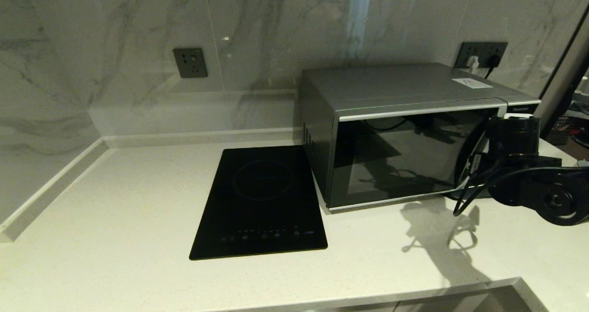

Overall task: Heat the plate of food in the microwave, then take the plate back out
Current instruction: Open the microwave oven

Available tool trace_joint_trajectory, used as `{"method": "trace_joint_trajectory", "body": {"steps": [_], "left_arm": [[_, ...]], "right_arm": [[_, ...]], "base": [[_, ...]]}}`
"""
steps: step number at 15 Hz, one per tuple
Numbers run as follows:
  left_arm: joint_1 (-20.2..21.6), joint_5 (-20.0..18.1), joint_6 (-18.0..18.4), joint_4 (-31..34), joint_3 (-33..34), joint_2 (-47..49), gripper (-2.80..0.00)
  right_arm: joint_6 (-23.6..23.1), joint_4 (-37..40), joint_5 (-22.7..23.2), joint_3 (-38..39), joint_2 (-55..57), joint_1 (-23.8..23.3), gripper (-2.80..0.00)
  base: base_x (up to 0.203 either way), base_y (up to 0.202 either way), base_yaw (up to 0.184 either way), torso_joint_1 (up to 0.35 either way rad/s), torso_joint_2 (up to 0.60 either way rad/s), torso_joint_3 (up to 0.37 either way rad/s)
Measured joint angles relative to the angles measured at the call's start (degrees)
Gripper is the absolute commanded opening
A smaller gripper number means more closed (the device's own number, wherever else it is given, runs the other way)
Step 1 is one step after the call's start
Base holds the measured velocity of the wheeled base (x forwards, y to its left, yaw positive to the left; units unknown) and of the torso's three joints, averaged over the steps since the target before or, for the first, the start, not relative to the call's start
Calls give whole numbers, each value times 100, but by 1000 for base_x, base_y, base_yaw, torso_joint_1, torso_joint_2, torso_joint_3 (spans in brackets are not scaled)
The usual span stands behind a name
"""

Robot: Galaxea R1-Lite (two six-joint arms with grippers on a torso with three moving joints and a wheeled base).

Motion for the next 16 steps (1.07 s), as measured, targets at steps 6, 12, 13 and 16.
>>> {"method": "trace_joint_trajectory", "body": {"steps": [6,12,13,16], "left_arm": [[0,-2,-1,1,0,0,-280],[-2,0,1,0,0,0,-280],[-2,2,-1,0,0,0,-280],[0,0,-2,-1,0,0,-280]], "right_arm": [[7,-9,157,-523,480,-242,0],[5,-6,317,-676,717,-494,0],[9,-9,318,-685,736,-525,0],[25,-12,332,-692,770,-588,-280]], "base": [[0,0,0,0,0,0],[0,0,0,0,0,0],[0,0,0,0,0,0],[0,0,0,0,0,0]]}}
